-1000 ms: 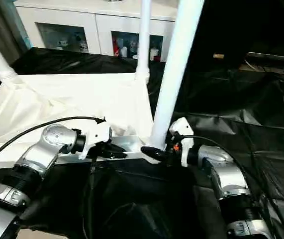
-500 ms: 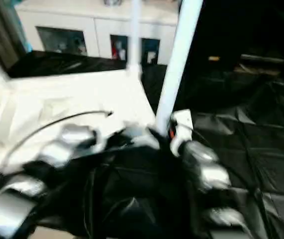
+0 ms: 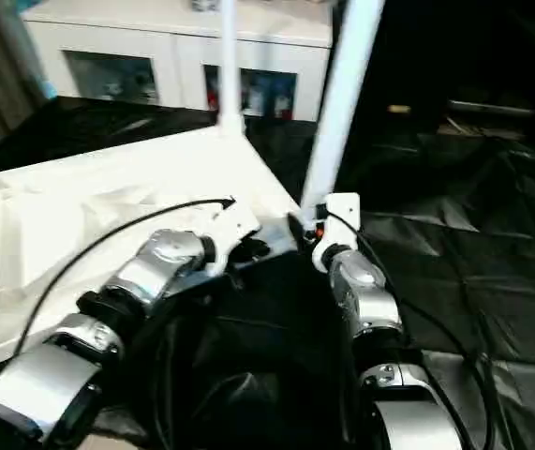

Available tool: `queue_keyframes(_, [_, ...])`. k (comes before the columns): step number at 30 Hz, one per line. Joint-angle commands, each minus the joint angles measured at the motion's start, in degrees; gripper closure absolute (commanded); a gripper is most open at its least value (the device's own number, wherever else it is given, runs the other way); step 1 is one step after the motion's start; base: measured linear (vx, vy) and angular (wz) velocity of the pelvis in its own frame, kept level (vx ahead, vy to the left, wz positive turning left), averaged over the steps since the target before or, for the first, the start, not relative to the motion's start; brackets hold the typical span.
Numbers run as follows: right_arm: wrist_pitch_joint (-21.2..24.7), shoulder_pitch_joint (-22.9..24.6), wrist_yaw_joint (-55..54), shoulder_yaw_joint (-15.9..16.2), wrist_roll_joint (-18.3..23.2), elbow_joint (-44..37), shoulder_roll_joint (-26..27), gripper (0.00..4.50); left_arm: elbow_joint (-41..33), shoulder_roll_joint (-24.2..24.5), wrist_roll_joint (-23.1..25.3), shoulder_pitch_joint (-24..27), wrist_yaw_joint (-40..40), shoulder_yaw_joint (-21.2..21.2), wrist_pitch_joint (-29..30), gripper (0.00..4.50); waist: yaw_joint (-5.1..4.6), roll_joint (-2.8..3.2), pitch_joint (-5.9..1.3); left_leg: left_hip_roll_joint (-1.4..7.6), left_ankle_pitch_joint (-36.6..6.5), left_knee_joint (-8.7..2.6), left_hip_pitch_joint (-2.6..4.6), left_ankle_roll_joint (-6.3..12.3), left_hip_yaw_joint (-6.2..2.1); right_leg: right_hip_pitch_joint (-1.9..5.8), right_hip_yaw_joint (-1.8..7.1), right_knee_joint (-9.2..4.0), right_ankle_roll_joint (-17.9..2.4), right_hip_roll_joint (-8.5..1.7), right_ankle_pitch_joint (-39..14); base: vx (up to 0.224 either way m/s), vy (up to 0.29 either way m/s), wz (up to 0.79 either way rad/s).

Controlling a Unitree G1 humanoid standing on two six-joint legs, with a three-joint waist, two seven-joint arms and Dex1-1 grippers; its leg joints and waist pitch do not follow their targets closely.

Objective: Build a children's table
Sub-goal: Rotate leg to tighten

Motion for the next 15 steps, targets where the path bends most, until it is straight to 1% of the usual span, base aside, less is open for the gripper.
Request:
queue_keyframes(1, [1.3,1.1,6.3,4.5,-0.1,-0.8,0.6,0.63,-2.9,-1.1,-2.0,0.9,-4.3,-1.4,-4.0,4.5,0.15,-0.81,-3.54,3.27,-6.4,-3.92,0.16,4.77,-1.7,3.06,2.81,-4.62,-13.2,-5.57,-5.9,0.0,0.0,0.0])
queue_keyframes(2, [1.1,1.6,9.3,5.3,-0.1,-1.7,-0.9,0.63,-3.5,-0.2,-2.3,1.7,-6.9,-1.6,-5.1,4.5,0.26,-0.71,-3.56,3.37,-6.4,-3.88,0.25,4.85,-1.66,2.98,2.85,-4.58,-13.4,-5.6,-5.7,0.0,0.0,0.0])
queue_keyframes(3, [1.2,2.2,11.8,6.1,-0.1,-2.9,-2.2,0.63,-4.0,0.5,-2.4,2.2,-8.3,-1.8,-5.1,4.5,0.32,-0.88,-3.61,3.39,-6.1,-3.84,0.24,5.08,-1.62,3.03,2.84,-4.46,-13.6,-5.52,-5.0,0.0,0.0,0.0])
queue_keyframes(4, [1.1,2.3,12.2,6.3,-0.1,-3.1,-2.4,0.63,-4.1,0.6,-2.4,2.2,-8.6,-1.8,-5.2,4.5,0.4,-0.83,-3.59,3.41,-5.8,-3.84,0.2,5.2,-1.63,3.03,2.83,-4.39,-13.6,-5.52,-4.7,0.0,0.0,0.0])
queue_keyframes(5, [1.2,3.2,15.7,7.3,-0.2,-4.9,-4.3,0.63,-5.0,1.9,-2.6,3.1,-11.4,-2.2,-6.0,4.5,0.49,-0.75,-3.7,3.42,-5.4,-3.76,0.19,5.47,-1.6,3.02,2.8,-4.28,-13.8,-5.48,-3.7,0.0,0.0,0.0])
queue_keyframes(6, [1.3,3.7,17.8,7.5,0.0,-6.0,-5.3,0.63,-5.5,2.6,-2.8,3.7,-13.2,-2.4,-6.2,4.5,0.51,-0.76,-3.73,3.57,-5.0,-3.73,0.19,5.79,-1.54,2.92,2.83,-4.08,-14.1,-5.47,-2.3,0.0,0.0,0.0])
queue_keyframes(7, [1.5,4.3,20.2,7.8,0.3,-7.1,-6.3,0.63,-6.2,3.3,-3.3,4.3,-15.2,-2.5,-6.6,4.5,0.56,-0.78,-3.7,3.59,-4.9,-3.75,0.12,5.96,-1.6,3.01,2.76,-4.01,-14.3,-5.46,-1.8,0.0,0.0,0.0])
queue_keyframes(8, [1.7,5.0,22.8,8.2,0.6,-8.4,-7.6,0.63,-7.2,3.9,-4.4,5.1,-18.0,-2.4,-7.1,4.5,0.76,-0.69,-3.74,3.63,-4.5,-3.65,0.1,6.4,-1.45,2.94,2.66,-3.82,-14.7,-5.3,-0.6,0.0,0.0,0.0])
queue_keyframes(10, [1.9,5.2,23.8,8.3,0.7,-8.8,-8.0,0.63,-7.5,4.1,-4.8,5.3,-18.9,-2.3,-7.2,4.5,0.93,-0.74,-3.74,3.76,-4.3,-3.6,0.22,6.57,-1.34,2.8,2.66,-3.75,-15.0,-5.3,-0.1,0.0,0.0,0.0])
queue_keyframes(11, [2.5,5.9,26.7,8.7,1.4,-10.2,-9.3,0.63,-8.9,4.8,-6.1,6.2,-22.1,-2.2,-6.6,4.5,1.09,-0.64,-3.68,3.81,-4.7,-3.63,0.2,6.56,-1.31,2.74,2.63,-3.82,-15.1,-5.39,-0.6,0.0,0.0,0.0])
queue_keyframes(12, [2.5,5.9,26.7,8.7,1.4,-10.2,-9.3,0.63,-8.9,4.8,-6.1,6.2,-22.1,-2.2,-6.6,4.5,1.3,-0.74,-3.68,3.85,-5.1,-3.65,0.12,6.35,-1.36,2.86,2.61,-3.77,-15.0,-5.48,-1.5,0.0,0.0,0.0])
queue_keyframes(13, [2.8,6.2,27.9,8.9,1.8,-10.9,-9.9,0.63,-9.7,5.2,-6.7,6.7,-23.6,-2.2,-6.2,4.5,1.25,-0.88,-3.58,3.82,-5.4,-3.67,0.08,6.32,-1.29,2.81,2.61,-3.9,-14.9,-5.41,-2.1,0.0,0.0,0.0])
queue_keyframes(14, [3.3,6.5,29.4,9.3,2.1,-11.7,-10.6,0.63,-10.7,5.7,-7.2,7.2,-25.1,-2.3,-5.8,4.5,1.37,-0.74,-3.56,3.82,-6.2,-3.73,0.14,5.7,-1.3,2.76,2.61,-4.11,-14.5,-5.51,-4.4,0.0,0.0,0.0])
queue_keyframes(15, [3.7,6.7,30.5,9.5,2.4,-12.0,-11.1,0.63,-11.1,6.0,-7.3,7.5,-25.9,-2.3,-5.7,4.5,1.37,-0.74,-3.56,3.82,-6.2,-3.73,0.14,5.7,-1.3,2.76,2.61,-4.11,-14.5,-5.51,-4.4,0.0,0.0,0.0])
